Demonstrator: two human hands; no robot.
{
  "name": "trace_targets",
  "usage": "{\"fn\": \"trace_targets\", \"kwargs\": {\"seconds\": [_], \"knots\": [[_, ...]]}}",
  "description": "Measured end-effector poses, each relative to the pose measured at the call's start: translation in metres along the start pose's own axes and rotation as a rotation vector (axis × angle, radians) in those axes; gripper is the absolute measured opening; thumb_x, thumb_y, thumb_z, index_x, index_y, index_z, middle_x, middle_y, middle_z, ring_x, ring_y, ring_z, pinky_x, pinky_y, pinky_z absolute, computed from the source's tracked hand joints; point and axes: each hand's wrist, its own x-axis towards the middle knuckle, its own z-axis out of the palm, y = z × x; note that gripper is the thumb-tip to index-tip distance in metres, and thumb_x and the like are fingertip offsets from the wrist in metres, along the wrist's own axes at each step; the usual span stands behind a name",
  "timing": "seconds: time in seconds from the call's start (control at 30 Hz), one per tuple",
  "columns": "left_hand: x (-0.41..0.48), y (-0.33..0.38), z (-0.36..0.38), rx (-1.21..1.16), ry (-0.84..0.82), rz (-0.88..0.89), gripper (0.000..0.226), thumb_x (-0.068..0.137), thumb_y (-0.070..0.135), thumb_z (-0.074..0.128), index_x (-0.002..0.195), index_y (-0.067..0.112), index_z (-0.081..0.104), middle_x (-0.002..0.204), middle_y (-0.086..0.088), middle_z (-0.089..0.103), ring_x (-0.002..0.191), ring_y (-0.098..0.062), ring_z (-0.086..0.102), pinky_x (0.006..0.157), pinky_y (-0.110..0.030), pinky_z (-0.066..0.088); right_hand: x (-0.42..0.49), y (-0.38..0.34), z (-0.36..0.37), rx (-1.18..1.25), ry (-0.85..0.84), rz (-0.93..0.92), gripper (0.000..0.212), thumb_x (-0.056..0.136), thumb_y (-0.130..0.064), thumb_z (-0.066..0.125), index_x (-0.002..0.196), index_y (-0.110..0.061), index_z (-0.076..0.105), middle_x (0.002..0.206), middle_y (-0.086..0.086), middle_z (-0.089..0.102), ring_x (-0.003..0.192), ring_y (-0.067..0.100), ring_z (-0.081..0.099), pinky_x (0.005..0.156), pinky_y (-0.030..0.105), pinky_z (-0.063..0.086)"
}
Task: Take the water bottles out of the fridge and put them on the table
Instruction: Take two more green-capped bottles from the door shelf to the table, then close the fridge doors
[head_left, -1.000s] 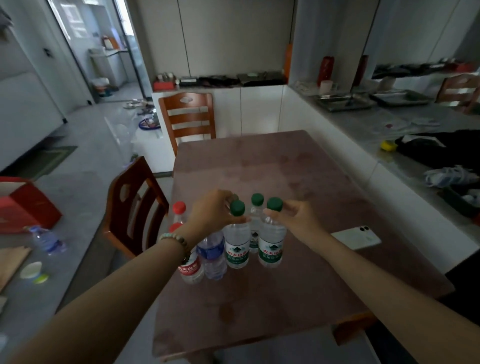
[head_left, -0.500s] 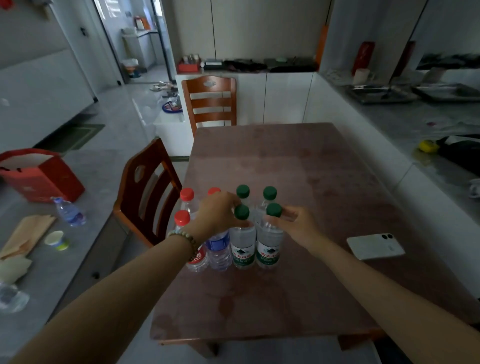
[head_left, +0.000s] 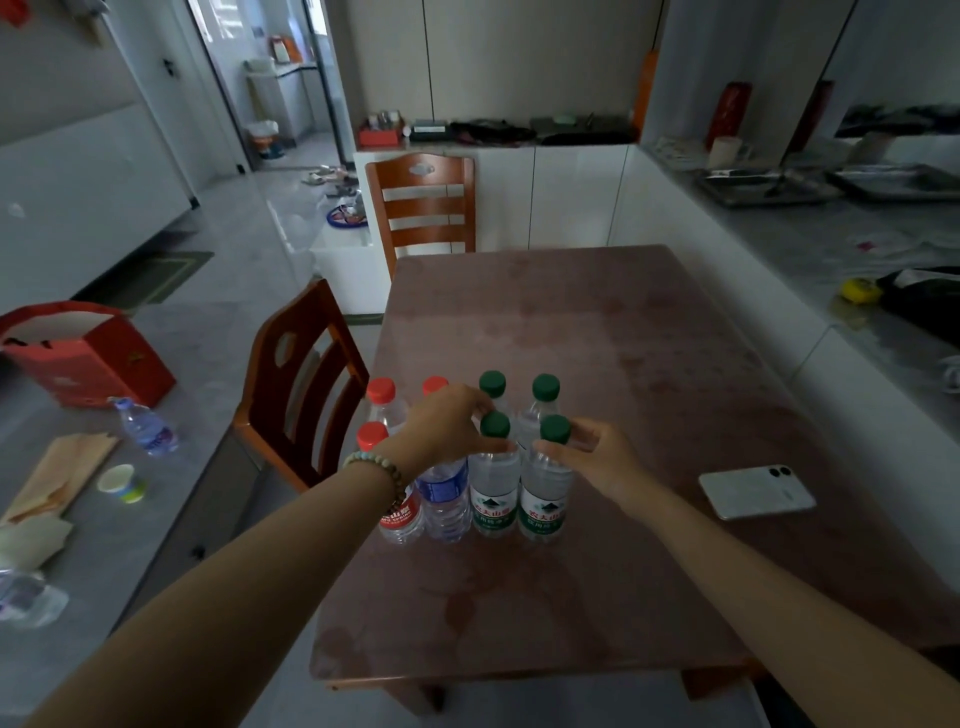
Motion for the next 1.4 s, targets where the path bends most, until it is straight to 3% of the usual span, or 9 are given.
{"fn": "trace_targets", "kwargs": {"seconds": [0.13, 0.4, 0.53, 0.63, 0.7, 0.8, 0.97, 1.27, 1.4], "knots": [[-0.001, -0.002, -0.001, -0.025, -0.039, 0.018, 0.047, 0.074, 0.048, 0.071, 0.107, 0.015, 0.064, 0.108, -0.001, 0.069, 0.088, -0.015, 0.065, 0.079, -0.029, 0.053, 0.001, -0.002, -0.003, -0.034, -0.051, 0.021, 0.032, 0.075, -0.014, 0.075, 0.105, -0.013, 0.064, 0.103, -0.005, 0.064, 0.091, -0.001, 0.056, 0.075, 0.009, 0.042], [-0.007, 0.0, -0.007, 0.026, 0.006, 0.107, 0.048, 0.081, 0.052, 0.063, 0.117, 0.021, 0.059, 0.115, 0.001, 0.066, 0.098, -0.013, 0.061, 0.084, -0.03, 0.053, -0.006, -0.008, -0.002, -0.115, -0.002, 0.034, 0.033, 0.073, -0.02, 0.077, 0.102, -0.025, 0.06, 0.103, -0.007, 0.065, 0.109, 0.017, 0.057, 0.096, 0.033, 0.044], [-0.007, 0.018, -0.024, 0.091, 0.207, 0.333, 0.044, 0.086, 0.053, 0.055, 0.119, 0.024, 0.059, 0.111, 0.002, 0.065, 0.105, -0.016, 0.056, 0.09, -0.029, 0.043, -0.026, -0.012, -0.01, -0.133, 0.076, 0.09, 0.084, 0.071, -0.028, 0.078, 0.141, -0.022, 0.033, 0.135, -0.005, 0.043, 0.129, 0.017, 0.041, 0.105, 0.035, 0.038], [-0.001, 0.04, -0.03, 0.085, 0.224, 0.481, 0.048, 0.089, 0.053, 0.049, 0.127, 0.024, 0.054, 0.127, 0.002, 0.058, 0.119, -0.017, 0.05, 0.1, -0.03, 0.035, -0.058, -0.019, -0.025, -0.153, 0.148, 0.155, 0.105, 0.065, -0.05, 0.076, 0.148, -0.031, 0.015, 0.152, -0.004, 0.025, 0.139, 0.017, 0.028, 0.106, 0.036, 0.034], [0.001, 0.062, -0.03, 0.079, 0.21, 0.523, 0.051, 0.091, 0.051, 0.046, 0.134, 0.023, 0.047, 0.137, 0.0, 0.052, 0.127, -0.019, 0.044, 0.104, -0.032, 0.032, -0.087, -0.028, -0.041, -0.195, 0.233, 0.178, 0.109, 0.061, -0.06, 0.072, 0.147, -0.034, 0.011, 0.156, -0.004, 0.02, 0.142, 0.016, 0.023, 0.109, 0.036, 0.031], [-0.001, 0.099, -0.027, 0.063, 0.154, 0.621, 0.061, 0.093, 0.055, 0.036, 0.14, 0.017, 0.038, 0.145, -0.005, 0.043, 0.134, -0.024, 0.036, 0.11, -0.035, 0.023, -0.146, -0.046, -0.065, -0.268, 0.449, 0.201, 0.094, 0.081, -0.041, 0.066, 0.15, -0.027, 0.003, 0.158, -0.005, 0.01, 0.144, 0.015, 0.015, 0.11, 0.03, 0.023], [-0.037, 0.169, -0.009, 0.011, 0.125, 0.907, 0.06, 0.094, 0.054, 0.032, 0.145, 0.021, 0.03, 0.151, -0.004, 0.035, 0.14, -0.023, 0.027, 0.116, -0.037, 0.012, -0.288, -0.079, -0.071, -0.431, 0.853, 0.253, 0.088, 0.085, -0.039, 0.062, 0.15, -0.024, 0.005, 0.159, -0.003, 0.005, 0.145, 0.017, 0.011, 0.112, 0.03, 0.018], [-0.214, 0.297, -0.007, -0.224, 0.005, 1.366, 0.06, 0.096, 0.053, 0.028, 0.148, 0.023, 0.022, 0.157, 0.001, 0.02, 0.145, -0.018, 0.015, 0.119, -0.037, 0.007, -0.527, -0.187, 0.033, -0.655, 1.312, 0.377, 0.091, 0.079, -0.049, 0.063, 0.148, -0.031, 0.006, 0.157, -0.016, 0.001, 0.144, 0.005, 0.004, 0.115, 0.027, 0.012], [-0.303, 0.337, -0.028, -0.373, -0.03, 1.562, 0.061, 0.096, 0.054, 0.026, 0.148, 0.025, 0.02, 0.157, 0.002, 0.019, 0.145, -0.016, 0.013, 0.12, -0.036, 0.005, -0.594, -0.242, 0.073, -0.915, 1.502, 0.35, 0.093, 0.073, -0.052, 0.062, 0.148, -0.023, 0.016, 0.157, -0.005, 0.012, 0.144, 0.008, 0.01, 0.118, 0.029, 0.013]]}}
